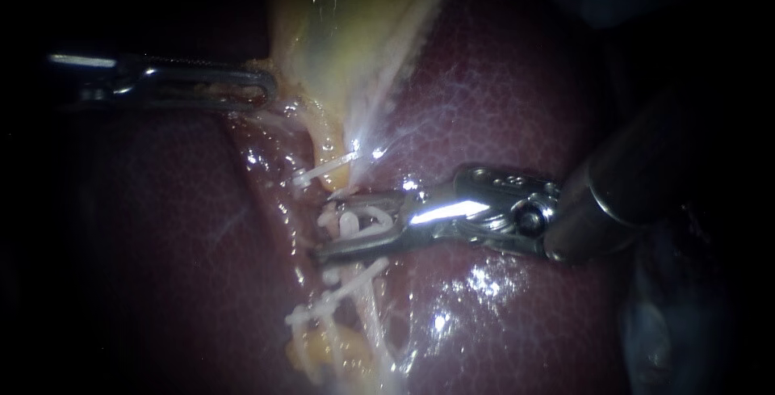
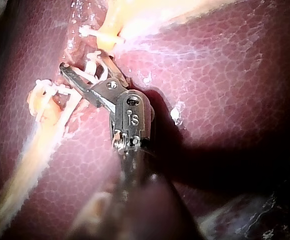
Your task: Clipping third clip right tube
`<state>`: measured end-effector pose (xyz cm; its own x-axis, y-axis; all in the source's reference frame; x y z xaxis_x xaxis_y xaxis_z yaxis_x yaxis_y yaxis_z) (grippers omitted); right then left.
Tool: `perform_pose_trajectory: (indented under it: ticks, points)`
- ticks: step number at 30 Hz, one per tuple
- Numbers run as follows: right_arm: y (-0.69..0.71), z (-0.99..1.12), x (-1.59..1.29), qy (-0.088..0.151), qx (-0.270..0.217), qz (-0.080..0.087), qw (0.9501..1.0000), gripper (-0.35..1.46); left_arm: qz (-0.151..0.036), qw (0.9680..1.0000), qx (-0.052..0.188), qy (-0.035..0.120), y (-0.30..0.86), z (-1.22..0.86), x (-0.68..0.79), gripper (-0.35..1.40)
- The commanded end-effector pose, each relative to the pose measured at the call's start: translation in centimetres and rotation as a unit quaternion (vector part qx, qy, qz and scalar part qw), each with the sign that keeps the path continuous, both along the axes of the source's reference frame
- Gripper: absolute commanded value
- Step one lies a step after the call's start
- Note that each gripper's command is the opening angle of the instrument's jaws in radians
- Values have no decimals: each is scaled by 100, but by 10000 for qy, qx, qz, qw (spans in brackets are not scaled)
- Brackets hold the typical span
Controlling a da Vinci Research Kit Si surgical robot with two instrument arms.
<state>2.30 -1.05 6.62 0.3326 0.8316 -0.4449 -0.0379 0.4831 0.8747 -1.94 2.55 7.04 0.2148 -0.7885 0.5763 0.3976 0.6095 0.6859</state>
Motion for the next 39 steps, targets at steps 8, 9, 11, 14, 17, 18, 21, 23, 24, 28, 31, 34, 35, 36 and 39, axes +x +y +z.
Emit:
perform_pose_trajectory:
  ticks: [8,9,11,14,17,18,21,23,24,28,31,34,35,36,39]
  points:
    - [0,-18,-9,31,34,-36,10000,48,0,10000,0,0,0,0,0,-35]
    - [1,-22,-12,44,50,-54,10000,48,1,10000,0,0,0,0,0,-35]
    - [4,-33,-20,43,72,-41,10000,49,2,10000,0,0,0,0,1,-35]
    - [11,-47,-32,27,94,1,10000,49,3,10000,0,-1,0,0,1,-35]
    - [18,-61,-47,10,117,44,9999,49,3,10000,0,-1,0,0,1,-35]
    - [20,-65,-52,2,122,61,9999,49,3,10000,0,-1,0,0,1,-35]
    - [24,-71,-64,-10,130,83,9999,49,2,10000,0,-1,0,0,1,-35]
    - [24,-71,-71,-20,125,98,9999,49,2,10000,0,-1,0,0,1,-35]
    - [25,-70,-74,-26,120,106,9999,49,2,10000,0,-1,0,0,1,-35]
    - [25,-62,-81,-18,110,115,9999,49,2,10000,0,-1,0,0,1,-35]
    - [25,-53,-85,-24,94,116,9999,49,3,10000,0,-1,0,0,1,-35]
    - [24,-43,-87,-54,69,102,9999,49,3,10000,0,-2,0,0,2,-35]
    - [23,-40,-87,-56,62,103,9999,49,3,10000,0,-1,0,0,1,-35]
    - [23,-37,-87,-59,54,104,9999,49,3,10000,0,-1,0,0,1,-35]
    - [20,-23,-84,-77,48,117,9999,49,3,10000,0,-1,0,0,1,-35]
